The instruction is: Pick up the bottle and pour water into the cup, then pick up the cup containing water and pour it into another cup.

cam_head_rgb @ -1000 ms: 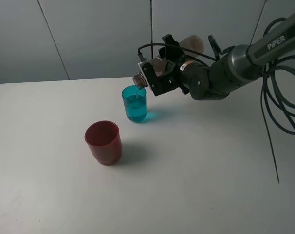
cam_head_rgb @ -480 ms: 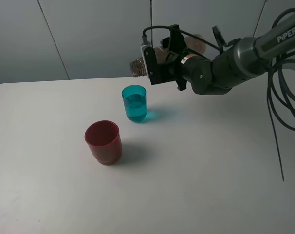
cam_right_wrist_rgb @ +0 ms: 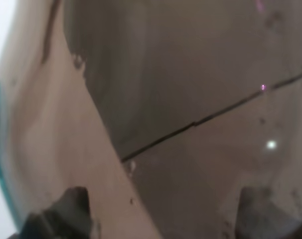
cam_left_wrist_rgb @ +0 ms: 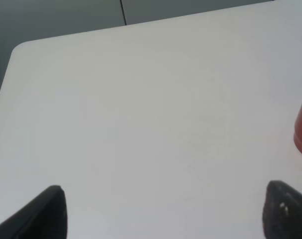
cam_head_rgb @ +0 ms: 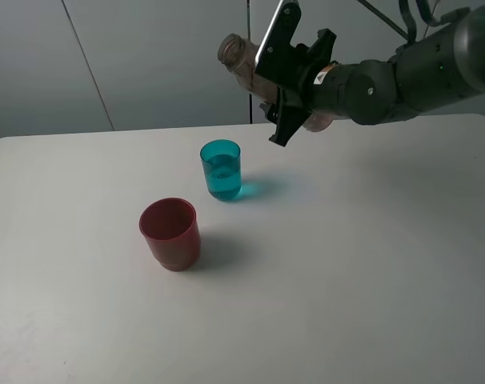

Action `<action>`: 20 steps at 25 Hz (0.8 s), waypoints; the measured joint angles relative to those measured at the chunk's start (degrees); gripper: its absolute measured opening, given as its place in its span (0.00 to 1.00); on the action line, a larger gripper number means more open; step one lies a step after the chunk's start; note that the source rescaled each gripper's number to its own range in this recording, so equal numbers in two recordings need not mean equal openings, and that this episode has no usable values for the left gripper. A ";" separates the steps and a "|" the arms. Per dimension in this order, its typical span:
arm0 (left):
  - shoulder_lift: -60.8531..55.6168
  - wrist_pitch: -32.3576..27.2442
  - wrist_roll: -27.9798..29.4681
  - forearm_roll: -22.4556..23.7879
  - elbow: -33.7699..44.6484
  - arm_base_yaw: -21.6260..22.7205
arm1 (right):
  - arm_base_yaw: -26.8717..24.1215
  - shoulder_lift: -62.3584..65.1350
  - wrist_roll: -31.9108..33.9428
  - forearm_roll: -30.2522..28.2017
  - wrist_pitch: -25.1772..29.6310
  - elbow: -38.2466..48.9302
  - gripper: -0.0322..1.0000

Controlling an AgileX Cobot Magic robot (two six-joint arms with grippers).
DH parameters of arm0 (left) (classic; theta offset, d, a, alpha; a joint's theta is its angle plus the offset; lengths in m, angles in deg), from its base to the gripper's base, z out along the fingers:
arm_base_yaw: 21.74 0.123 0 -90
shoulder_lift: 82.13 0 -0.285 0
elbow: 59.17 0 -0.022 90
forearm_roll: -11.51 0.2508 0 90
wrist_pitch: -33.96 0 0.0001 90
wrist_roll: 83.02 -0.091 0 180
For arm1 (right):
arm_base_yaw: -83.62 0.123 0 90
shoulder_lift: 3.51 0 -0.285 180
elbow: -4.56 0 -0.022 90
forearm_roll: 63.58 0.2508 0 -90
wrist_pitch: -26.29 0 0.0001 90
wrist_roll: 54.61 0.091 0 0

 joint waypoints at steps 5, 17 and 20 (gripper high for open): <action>0.00 0.00 0.00 0.00 0.00 0.00 | -3.59 3.95 26.49 -5.94 -1.95 6.44 0.03; 0.00 0.00 0.00 0.00 0.00 0.00 | -8.87 4.96 44.27 -4.22 -23.49 21.66 0.03; 0.00 0.00 0.00 0.00 0.00 0.00 | -9.47 3.30 44.27 -3.94 -24.64 21.75 0.03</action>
